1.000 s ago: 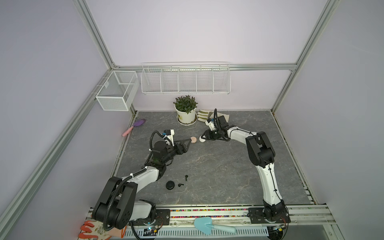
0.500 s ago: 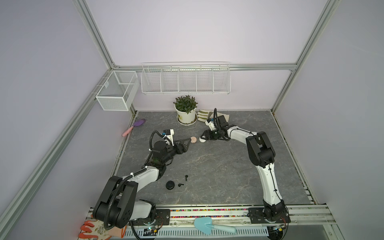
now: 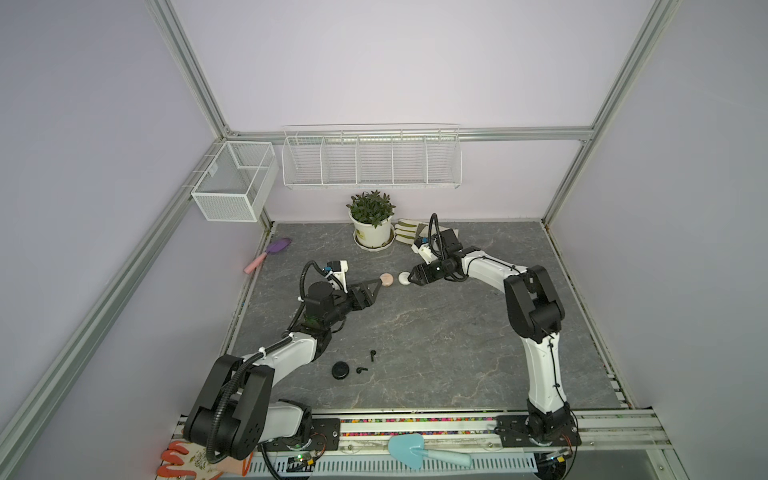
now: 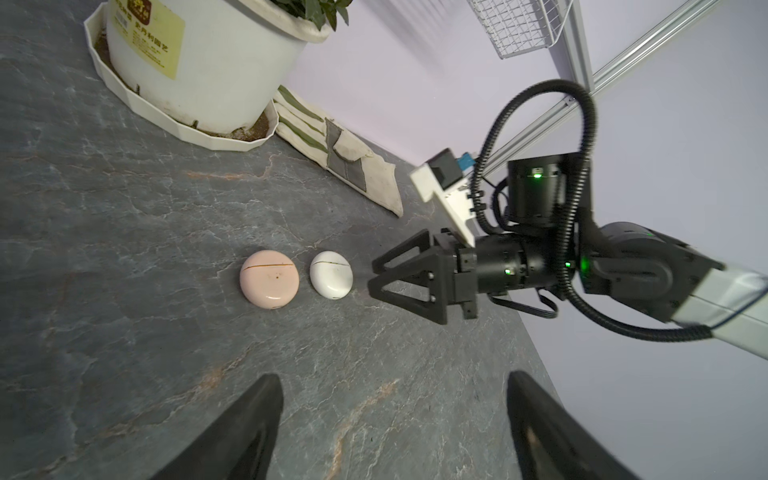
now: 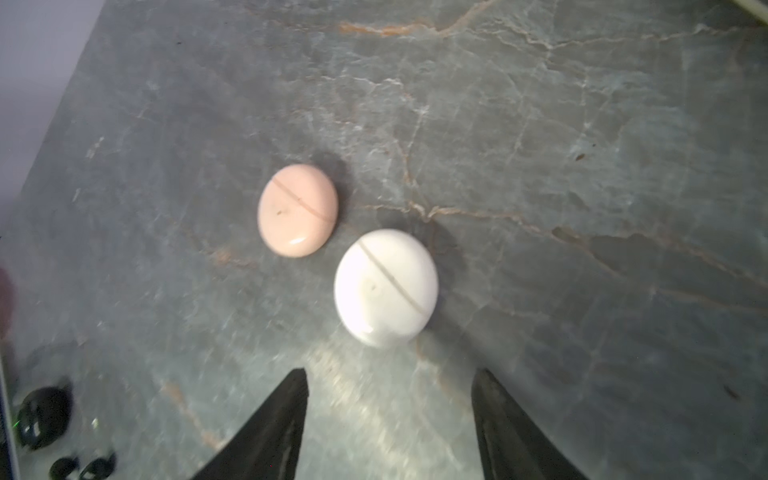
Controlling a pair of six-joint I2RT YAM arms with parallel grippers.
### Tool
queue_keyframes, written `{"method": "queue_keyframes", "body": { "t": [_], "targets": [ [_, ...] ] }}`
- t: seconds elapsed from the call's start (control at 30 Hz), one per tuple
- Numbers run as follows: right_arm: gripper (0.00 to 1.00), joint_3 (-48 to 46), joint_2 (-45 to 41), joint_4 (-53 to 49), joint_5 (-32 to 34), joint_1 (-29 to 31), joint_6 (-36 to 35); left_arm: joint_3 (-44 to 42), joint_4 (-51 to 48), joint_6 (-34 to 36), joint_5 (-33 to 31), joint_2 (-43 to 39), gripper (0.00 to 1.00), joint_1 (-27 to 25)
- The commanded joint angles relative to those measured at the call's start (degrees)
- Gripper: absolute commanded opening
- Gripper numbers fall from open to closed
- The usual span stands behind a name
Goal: Insert the wireless bluetooth earbuds into the charging case
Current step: 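Open the right gripper off the white case and lift away, then move the right gripper to the black round case and grasp it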
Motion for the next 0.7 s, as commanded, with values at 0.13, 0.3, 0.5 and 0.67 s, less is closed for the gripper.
{"method": "queue_keyframes", "body": {
  "t": [0.13, 0.3, 0.5, 0.67],
  "targets": [
    [0.66, -20.5, -16.7, 17.6, -3.5, 8.6, -11.9, 3.3, -17.2, -1.2, -0.5, -8.2, 0.84, 3.1],
    [0.68, -30.0, -22.3, 26.6, -2.5, 17.5, -13.2, 5.9, -33.6, -1.3, -7.8, -13.0, 0.83, 3.9],
    [0.72, -33.2, -20.1, 34.9, 0.0, 30.8, -16.9, 6.2, -42.6, -2.9, -10.6, -16.2, 0.83, 7.5],
    [0.74, -32.2, -15.3, 40.7, 0.6, 36.8, -18.3, 5.1, -46.1, -5.0, -10.6, -18.1, 0.83, 12.7]
  ]
}}
